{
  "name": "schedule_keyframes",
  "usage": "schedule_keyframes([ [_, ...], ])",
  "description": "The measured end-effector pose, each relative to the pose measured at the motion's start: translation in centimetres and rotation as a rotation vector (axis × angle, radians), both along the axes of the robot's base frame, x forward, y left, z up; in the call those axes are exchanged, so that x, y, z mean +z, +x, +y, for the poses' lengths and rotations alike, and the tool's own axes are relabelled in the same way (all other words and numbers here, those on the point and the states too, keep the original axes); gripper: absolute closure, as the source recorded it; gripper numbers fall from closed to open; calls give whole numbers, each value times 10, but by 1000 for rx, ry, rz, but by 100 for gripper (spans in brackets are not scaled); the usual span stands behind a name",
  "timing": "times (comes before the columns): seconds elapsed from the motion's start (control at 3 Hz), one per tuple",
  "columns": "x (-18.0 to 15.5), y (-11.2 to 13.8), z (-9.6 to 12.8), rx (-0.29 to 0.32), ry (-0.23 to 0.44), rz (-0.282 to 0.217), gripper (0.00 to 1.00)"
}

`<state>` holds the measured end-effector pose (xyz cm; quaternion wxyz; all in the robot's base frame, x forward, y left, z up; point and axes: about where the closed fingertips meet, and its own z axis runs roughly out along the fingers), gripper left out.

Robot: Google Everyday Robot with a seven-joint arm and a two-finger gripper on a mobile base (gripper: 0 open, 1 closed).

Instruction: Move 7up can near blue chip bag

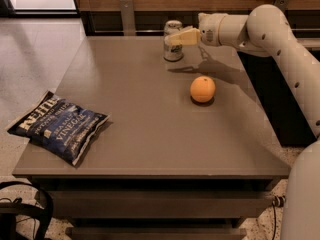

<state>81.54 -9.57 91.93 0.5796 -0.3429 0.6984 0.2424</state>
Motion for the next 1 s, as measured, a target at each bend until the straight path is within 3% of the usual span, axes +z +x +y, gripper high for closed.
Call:
schedule_keyframes([
  [0.33, -17, 4, 11, 16, 38, 2, 0],
  [0.67, -29, 7, 24, 31, 64, -2, 13],
  [1.0, -29, 7, 28, 36, 64, -1, 39],
])
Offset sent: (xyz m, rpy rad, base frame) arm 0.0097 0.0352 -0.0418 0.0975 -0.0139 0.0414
